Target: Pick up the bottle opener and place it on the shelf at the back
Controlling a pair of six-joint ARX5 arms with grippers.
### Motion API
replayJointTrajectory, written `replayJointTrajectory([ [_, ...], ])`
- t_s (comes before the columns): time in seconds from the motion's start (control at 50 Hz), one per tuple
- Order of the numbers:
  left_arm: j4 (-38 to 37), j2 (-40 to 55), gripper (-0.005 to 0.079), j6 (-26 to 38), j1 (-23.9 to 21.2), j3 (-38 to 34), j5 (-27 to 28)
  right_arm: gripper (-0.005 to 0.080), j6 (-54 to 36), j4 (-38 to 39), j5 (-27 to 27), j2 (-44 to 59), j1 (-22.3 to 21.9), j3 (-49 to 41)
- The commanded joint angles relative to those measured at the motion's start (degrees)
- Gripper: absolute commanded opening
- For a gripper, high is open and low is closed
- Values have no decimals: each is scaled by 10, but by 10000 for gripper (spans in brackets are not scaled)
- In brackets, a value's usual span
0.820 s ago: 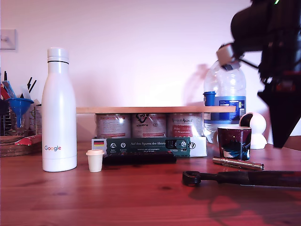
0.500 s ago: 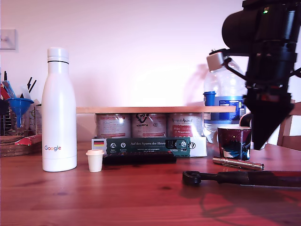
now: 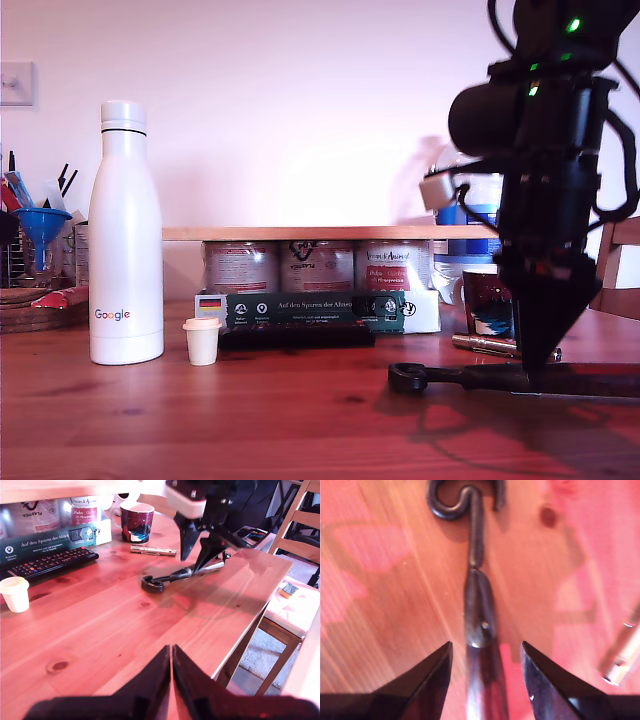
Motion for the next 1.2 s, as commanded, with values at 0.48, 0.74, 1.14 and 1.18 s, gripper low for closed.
replayJointTrajectory([
  [0.48, -4, -5, -24, 2, -2, -8, 0, 319, -13, 9, 0, 59, 3, 0],
  [0.74, -4, -5, -24, 3, -2, -8, 0, 179, -24, -11, 15, 61, -2, 0],
  [1.14, -4, -5, -24, 3, -2, -8, 0, -12, -27, -9, 8, 61, -1, 0],
  [1.18, -4, -5, -24, 3, -2, -8, 0, -12, -27, -10, 8, 61, 0, 0],
])
